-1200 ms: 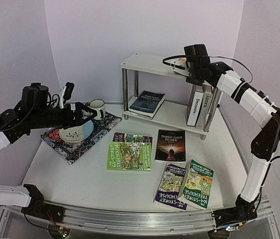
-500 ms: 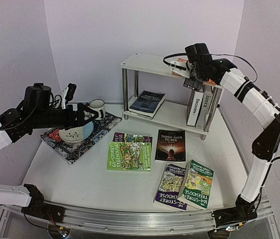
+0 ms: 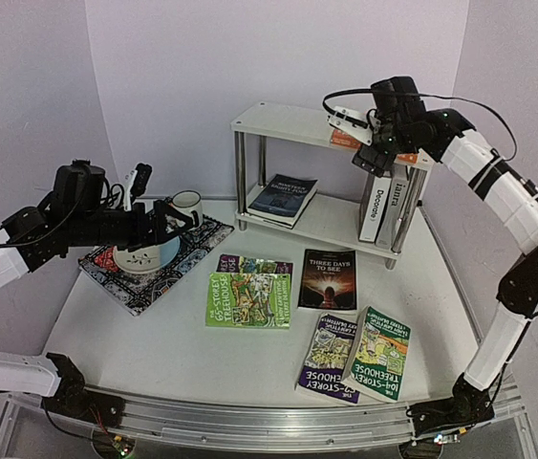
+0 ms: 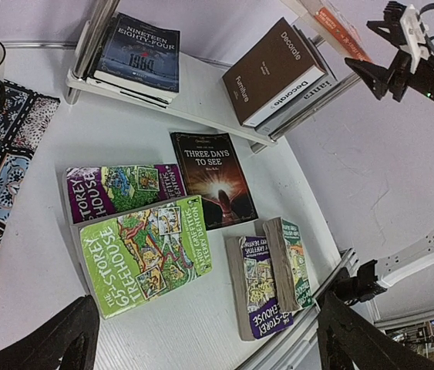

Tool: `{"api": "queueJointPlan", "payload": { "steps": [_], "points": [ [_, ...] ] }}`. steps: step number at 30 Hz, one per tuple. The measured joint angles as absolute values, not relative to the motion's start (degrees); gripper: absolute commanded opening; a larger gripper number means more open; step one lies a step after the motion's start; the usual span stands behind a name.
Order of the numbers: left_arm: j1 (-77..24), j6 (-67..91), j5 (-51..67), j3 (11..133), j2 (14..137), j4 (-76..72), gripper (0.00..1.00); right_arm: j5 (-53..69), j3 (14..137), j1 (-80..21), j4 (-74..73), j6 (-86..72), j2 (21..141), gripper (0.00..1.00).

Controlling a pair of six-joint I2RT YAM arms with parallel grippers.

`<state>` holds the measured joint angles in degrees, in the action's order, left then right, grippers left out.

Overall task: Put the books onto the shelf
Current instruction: Place the book on the shelf, then pick up the book from the book pile.

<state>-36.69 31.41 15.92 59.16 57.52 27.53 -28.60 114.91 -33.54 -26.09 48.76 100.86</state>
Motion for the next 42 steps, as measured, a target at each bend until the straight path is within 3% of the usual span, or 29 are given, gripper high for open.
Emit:
{"api": "queueJointPlan", "payload": {
  "steps": [14,22,34,42],
  "points": [
    [-36.69,31.72,17.62,55.35,60.18,23.48,0.99,-4.75,95.95,-34.91,-19.95,37.77,80.37,0.91],
    [-36.69,32.94,18.02,49.89,62.54,19.43,0.99,7.93,77.32,-40.52,-15.7,25.82,73.61,0.92],
    [-36.69,35.12,17.74,39.46,62.54,10.99,0.98,12.84,50.93,-46.57,-0.79,6.0,70.79,0.87],
    [-36.69,38.03,15.77,31.94,64.67,1.4,0.98,10.49,48.14,-47.57,9.13,-13.81,80.07,0.89]
  ]
}}
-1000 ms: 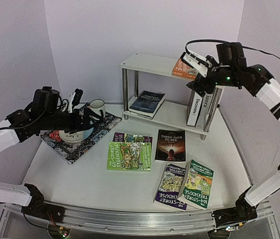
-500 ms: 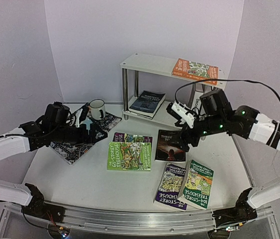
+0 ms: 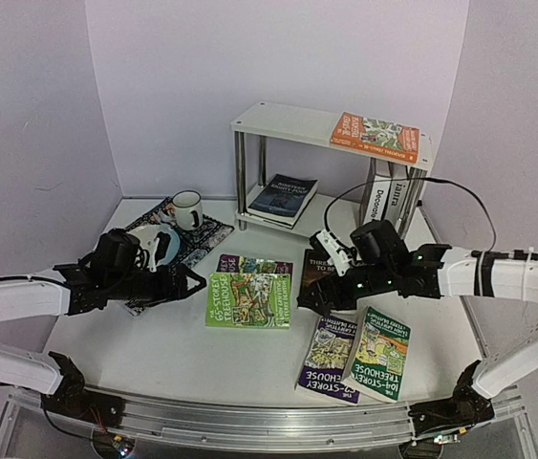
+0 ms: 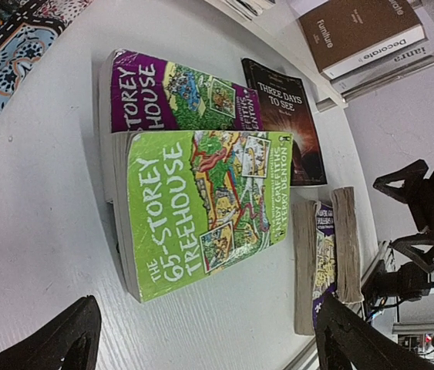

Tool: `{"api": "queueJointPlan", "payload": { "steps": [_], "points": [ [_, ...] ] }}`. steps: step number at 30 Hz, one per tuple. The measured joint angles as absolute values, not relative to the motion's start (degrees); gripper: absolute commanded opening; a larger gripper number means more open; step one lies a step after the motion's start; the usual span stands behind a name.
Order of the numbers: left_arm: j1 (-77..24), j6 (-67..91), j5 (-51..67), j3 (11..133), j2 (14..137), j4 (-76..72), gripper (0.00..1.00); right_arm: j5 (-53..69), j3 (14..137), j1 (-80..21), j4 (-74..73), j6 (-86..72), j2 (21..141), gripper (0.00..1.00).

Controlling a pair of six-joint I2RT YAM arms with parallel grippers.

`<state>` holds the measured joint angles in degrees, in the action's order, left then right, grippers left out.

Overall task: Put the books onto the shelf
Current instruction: Pick up the book from the book pile.

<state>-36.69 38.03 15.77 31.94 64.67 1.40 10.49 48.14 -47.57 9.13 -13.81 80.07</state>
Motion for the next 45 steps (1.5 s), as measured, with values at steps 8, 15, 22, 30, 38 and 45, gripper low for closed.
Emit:
{"api": "queueJointPlan", "payload": {
  "steps": [8,15,22,30,38,45],
  "points": [
    [-36.23,39.49,19.69,31.76,75.04,-6.14,0.92,9.46,48.69,-47.66,14.76,-29.01,89.11,0.87],
    [-36.14,39.46,21.7,31.81,80.27,-7.34,0.9,9.21,48.69,-47.68,21.0,-37.07,93.65,0.8],
    [-36.04,38.77,20.06,31.84,81.8,-7.94,0.84,8.94,46.79,-47.72,28.14,-44.66,98.49,0.73],
    [-36.03,38.37,19.48,33.49,87.08,-8.98,0.79,8.99,45.74,-48.19,33.31,-48.85,101.69,0.68],
    [-36.03,38.41,20.13,35.21,92.37,-12.12,0.75,9.88,45.01,-48.31,37.46,-51.54,104.05,0.59],
    [-36.03,38.7,21.79,36.39,95.51,-14.56,0.55,10.06,44.71,-48.4,38.91,-52.43,104.72,0.57]
  ]
}}
